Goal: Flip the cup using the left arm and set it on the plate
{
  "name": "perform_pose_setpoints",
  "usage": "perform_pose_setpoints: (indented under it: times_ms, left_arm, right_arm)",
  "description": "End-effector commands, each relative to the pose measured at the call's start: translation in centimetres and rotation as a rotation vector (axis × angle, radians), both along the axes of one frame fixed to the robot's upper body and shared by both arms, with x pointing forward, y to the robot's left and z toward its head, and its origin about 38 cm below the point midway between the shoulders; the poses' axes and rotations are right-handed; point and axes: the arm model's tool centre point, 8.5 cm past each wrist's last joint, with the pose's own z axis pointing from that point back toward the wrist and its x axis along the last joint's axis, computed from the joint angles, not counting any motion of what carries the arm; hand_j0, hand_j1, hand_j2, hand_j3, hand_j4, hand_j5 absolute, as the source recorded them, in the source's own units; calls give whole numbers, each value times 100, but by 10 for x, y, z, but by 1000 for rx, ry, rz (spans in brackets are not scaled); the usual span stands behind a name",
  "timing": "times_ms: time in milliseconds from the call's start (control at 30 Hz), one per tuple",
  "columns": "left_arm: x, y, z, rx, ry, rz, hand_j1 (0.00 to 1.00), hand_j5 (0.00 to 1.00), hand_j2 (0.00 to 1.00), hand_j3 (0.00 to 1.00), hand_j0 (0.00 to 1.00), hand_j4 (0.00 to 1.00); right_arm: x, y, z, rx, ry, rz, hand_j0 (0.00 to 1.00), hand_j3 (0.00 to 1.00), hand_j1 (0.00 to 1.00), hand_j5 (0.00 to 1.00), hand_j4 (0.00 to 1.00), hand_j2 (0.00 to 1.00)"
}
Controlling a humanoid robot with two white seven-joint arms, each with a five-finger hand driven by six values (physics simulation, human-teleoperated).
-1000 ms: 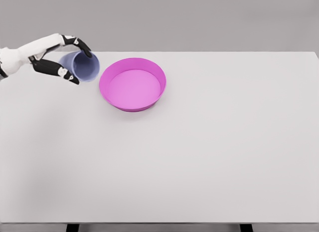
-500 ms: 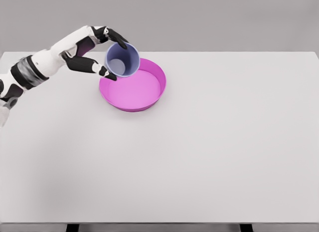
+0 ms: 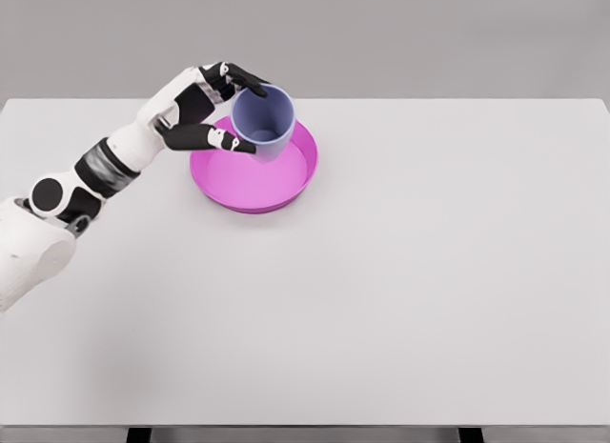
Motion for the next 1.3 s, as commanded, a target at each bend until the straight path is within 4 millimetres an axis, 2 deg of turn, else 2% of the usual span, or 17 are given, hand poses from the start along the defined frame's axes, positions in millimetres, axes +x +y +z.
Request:
perform_pose_setpoints:
  times_ms: [0, 233, 433, 533, 867, 967, 1033, 1133, 1267]
  left_arm:
    - [5, 3, -2, -27, 19, 38, 57, 57, 57, 57, 57, 57]
    - [12, 18, -30, 5, 157, 118, 59, 59, 59, 59, 59, 59]
    - [16, 12, -42, -9, 188, 137, 58, 58, 58, 58, 58, 58]
    - [17, 0, -46, -23, 196, 133, 58, 58, 58, 58, 58, 58]
    - [24, 14, -67, 17, 235, 209, 58, 58, 58, 58, 58, 58]
    - [23, 8, -66, 15, 226, 198, 59, 59, 59, 59, 59, 59]
    - [23, 10, -64, 15, 222, 199, 76, 76, 76, 76, 76, 76]
    - [23, 11, -65, 20, 223, 208, 91, 91, 91, 91, 91, 91]
    - [23, 13, -65, 33, 216, 218, 99, 99, 99, 99, 99, 99]
  right_arm:
    - [0, 0, 0, 0, 0, 0, 100, 100, 100, 100, 100, 100]
    - [0, 0, 0, 0, 0, 0, 100, 100, 100, 100, 100, 100]
    - [0, 0, 0, 0, 0, 0, 100, 100, 100, 100, 100, 100]
    - [0, 0, 0, 0, 0, 0, 100, 100, 100, 100, 100, 100]
    - [0, 0, 0, 0, 0, 0, 100, 100, 100, 100, 100, 100]
    - [0, 0, 0, 0, 0, 0, 100, 100, 100, 100, 100, 100]
    - [0, 0, 0, 0, 0, 0, 100, 100, 100, 100, 100, 100]
    - [0, 0, 0, 0, 0, 0, 100, 100, 100, 100, 100, 100]
    - [0, 0, 0, 0, 0, 0, 100, 100, 100, 100, 100, 100]
